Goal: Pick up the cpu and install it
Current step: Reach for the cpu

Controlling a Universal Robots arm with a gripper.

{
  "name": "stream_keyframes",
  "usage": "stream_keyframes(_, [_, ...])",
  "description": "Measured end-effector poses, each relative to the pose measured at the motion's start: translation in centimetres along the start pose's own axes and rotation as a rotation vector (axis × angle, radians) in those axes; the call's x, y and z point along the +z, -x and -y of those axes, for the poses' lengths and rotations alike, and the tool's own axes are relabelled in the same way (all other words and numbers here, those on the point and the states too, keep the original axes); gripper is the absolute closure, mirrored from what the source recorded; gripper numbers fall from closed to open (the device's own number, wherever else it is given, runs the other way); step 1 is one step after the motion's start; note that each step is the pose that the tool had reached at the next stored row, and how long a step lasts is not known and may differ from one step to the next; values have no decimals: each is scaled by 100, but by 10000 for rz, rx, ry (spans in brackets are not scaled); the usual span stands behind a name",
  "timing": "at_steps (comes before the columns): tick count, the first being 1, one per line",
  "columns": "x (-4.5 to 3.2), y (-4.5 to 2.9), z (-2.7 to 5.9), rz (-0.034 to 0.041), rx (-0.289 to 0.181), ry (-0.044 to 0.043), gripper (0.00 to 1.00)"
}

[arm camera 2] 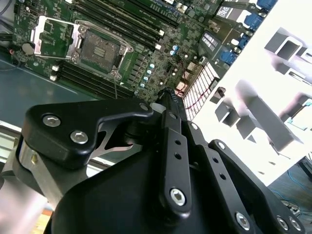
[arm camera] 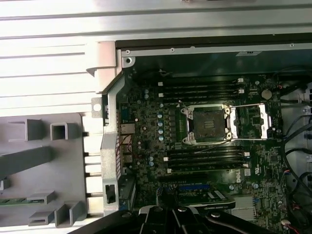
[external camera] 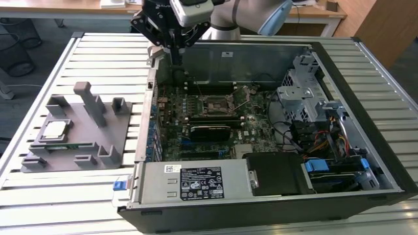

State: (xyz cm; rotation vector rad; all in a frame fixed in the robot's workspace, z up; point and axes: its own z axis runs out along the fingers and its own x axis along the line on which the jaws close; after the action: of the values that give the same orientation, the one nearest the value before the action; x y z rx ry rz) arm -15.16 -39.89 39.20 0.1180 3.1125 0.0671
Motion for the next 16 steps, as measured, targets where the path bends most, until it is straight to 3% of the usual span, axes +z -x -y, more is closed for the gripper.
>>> stream_keyframes(16, [11, -95, 8, 0, 0, 0, 89])
